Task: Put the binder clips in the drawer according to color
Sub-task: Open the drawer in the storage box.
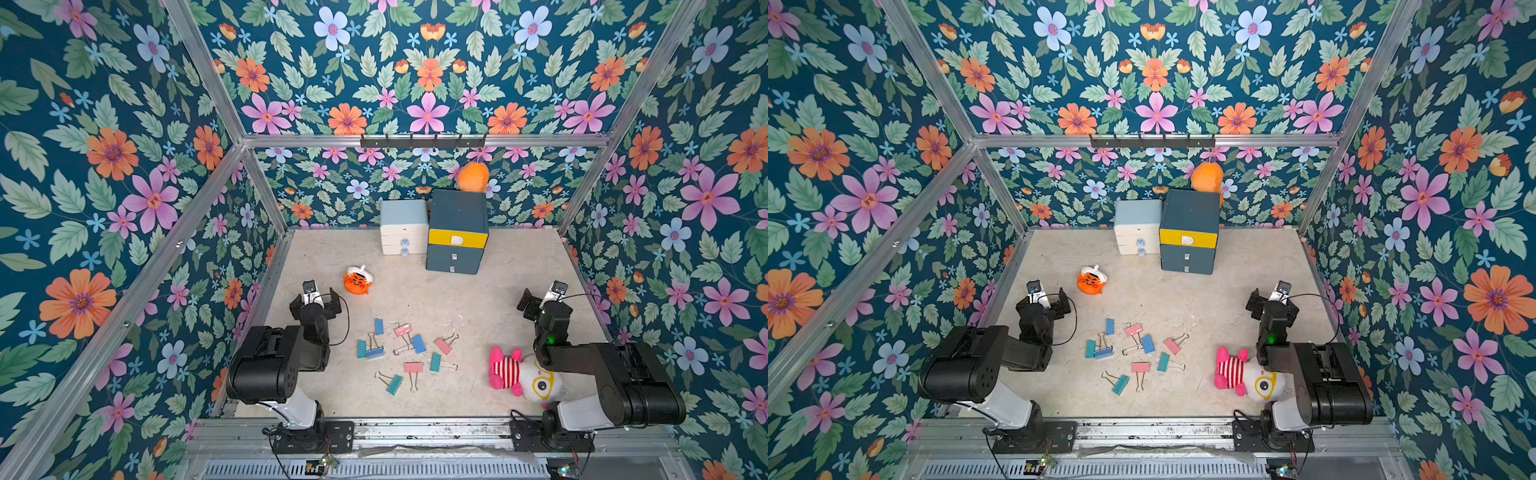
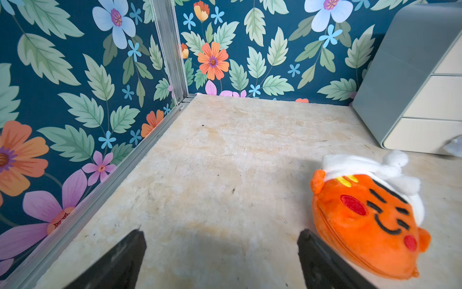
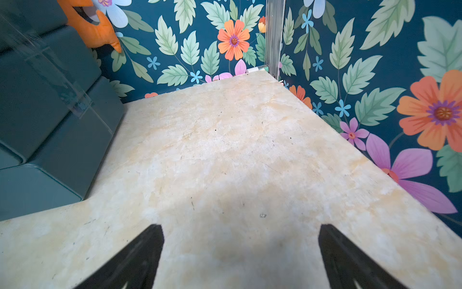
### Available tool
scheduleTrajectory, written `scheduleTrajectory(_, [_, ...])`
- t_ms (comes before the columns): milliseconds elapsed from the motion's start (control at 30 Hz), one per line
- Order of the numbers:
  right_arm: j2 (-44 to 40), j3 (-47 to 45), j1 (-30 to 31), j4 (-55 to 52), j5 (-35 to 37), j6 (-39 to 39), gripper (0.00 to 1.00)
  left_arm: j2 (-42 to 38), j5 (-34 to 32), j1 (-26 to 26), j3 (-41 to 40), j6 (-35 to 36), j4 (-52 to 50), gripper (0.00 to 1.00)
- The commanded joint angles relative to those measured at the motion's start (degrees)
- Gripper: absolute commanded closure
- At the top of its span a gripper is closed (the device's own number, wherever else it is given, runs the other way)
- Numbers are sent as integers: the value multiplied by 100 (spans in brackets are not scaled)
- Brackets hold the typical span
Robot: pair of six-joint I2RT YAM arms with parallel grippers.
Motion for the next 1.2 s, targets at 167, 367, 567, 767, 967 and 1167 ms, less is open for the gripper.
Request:
scheduleTrajectory(167, [3,21,-3,142,-25,-11,1,2,17,8,7,11,186,1])
scheduleTrajectory(367, [3,22,-2,142,-25,-15,1,5,18,8,10,9,183,1])
scheduleTrajectory(567, [3,18,-2,139,-25,-16,1,2,22,6,11,17,187,1])
scheduleTrajectory(767, [-184,-36,-2,111,155,21,1,-13,30,8,-31,37,219,1])
scheduleTrajectory(967, [-2147,114,82,-1454,232,39,1,-1151,-276,-439,-331,380,-179,1])
scheduleTrajectory(1167, [-3720,1661,83,-4049,-537,1090,1,-2855,-1244,-1629,547,13,-2416,1])
